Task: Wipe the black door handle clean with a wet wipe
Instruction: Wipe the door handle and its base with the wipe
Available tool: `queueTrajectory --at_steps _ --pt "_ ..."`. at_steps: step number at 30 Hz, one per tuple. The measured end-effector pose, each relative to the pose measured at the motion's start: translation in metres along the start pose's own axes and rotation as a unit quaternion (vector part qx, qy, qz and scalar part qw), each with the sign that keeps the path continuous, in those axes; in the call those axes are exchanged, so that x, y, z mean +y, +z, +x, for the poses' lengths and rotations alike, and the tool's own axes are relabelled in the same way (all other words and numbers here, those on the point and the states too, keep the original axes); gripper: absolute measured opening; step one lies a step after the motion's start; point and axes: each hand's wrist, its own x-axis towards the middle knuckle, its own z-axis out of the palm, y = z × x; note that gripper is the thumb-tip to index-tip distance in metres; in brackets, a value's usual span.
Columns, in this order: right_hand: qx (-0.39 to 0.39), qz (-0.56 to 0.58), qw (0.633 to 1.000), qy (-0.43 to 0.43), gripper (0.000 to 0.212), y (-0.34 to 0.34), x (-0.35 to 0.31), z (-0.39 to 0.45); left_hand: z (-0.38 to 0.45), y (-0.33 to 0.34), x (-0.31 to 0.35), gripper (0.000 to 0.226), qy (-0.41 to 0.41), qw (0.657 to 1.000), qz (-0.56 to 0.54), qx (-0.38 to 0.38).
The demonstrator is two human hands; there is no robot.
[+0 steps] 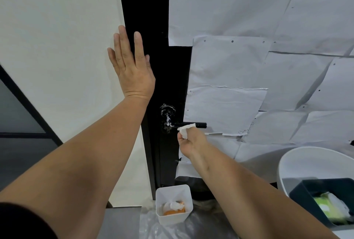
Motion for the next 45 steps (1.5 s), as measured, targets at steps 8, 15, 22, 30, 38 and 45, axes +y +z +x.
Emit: queueTrajectory --at_steps 8,15,22,30,38,45 --pt "-0.138 -0.403 0.903 -0.047 0.019 0.008 -0.012 -0.027 0.000 -0.001 0.000 0.046 -0.002 1.000 -0.003 -0.005" --pt "-0.057 -0.746 0.406 -0.525 0.017 -0.006 -0.034 -0.005 0.000 0.000 -0.001 0.047 -0.006 1.000 -0.010 -0.004" --pt "-0.112 -0.754 0.369 -0.532 0.023 -0.002 -0.029 0.021 -0.001 0.002 -0.002 0.047 -0.004 1.000 -0.011 -0.005" --pt "-0.137 -0.749 0.368 -0.533 0.028 0.004 -0.015 0.020 0.000 0.001 -0.002 0.048 -0.003 1.000 -0.021 -0.005" --pt "-0.161 -0.748 0.338 -0.547 0.035 0.004 -0.004 0.011 0.000 0.000 -0.001 0.047 -0.001 1.000 -0.019 -0.005" --pt "-0.149 -0.742 0.356 -0.548 0.030 0.014 -0.009 0.013 0.000 0.000 -0.001 0.047 -0.002 1.000 -0.018 -0.005"
